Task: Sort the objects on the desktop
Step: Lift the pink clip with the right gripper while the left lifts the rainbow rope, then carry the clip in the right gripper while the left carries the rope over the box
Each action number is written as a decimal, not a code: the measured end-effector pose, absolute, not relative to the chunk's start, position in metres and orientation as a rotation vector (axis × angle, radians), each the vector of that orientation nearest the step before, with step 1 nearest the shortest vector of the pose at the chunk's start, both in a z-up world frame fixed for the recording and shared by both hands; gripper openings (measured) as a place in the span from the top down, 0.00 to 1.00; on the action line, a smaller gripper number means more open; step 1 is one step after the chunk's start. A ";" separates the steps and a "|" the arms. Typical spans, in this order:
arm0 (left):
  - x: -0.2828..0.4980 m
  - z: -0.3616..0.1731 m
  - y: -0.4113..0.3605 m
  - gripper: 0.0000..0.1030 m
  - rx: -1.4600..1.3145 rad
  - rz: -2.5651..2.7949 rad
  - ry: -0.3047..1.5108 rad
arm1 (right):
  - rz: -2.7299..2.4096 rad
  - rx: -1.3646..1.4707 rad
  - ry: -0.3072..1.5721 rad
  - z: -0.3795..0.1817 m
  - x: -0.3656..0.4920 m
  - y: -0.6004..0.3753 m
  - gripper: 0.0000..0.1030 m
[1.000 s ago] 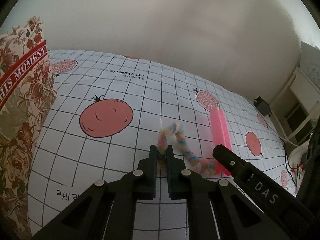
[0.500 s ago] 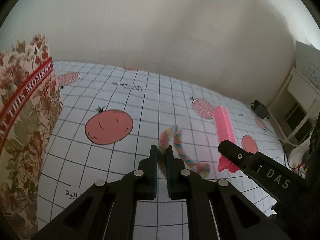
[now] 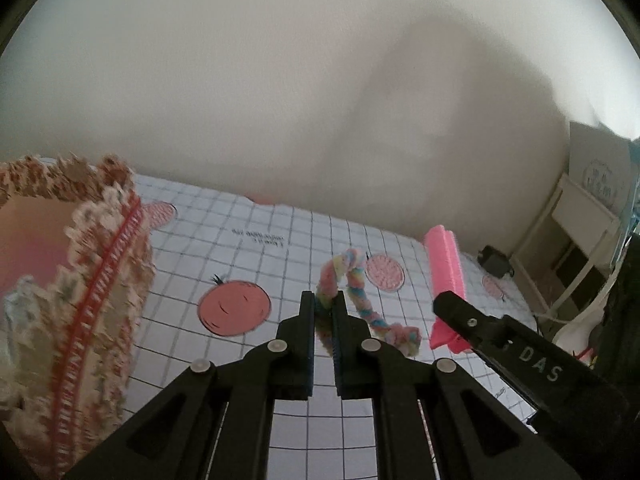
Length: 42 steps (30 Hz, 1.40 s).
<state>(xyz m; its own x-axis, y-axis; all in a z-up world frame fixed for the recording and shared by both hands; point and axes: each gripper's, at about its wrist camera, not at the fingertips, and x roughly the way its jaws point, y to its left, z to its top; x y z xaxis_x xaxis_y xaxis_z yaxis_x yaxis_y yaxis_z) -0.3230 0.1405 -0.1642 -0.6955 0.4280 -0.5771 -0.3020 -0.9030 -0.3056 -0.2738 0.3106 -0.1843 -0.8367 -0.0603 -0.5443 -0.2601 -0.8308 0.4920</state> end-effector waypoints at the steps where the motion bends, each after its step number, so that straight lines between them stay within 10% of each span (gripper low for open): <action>1: -0.322 -0.161 0.137 0.93 -0.931 2.567 -0.272 | 2.785 -0.843 0.863 -0.181 -0.273 0.308 0.70; 42: -0.300 -0.106 -0.091 0.93 -0.844 2.967 -0.730 | 3.166 -1.015 0.544 -0.125 -0.313 0.110 0.70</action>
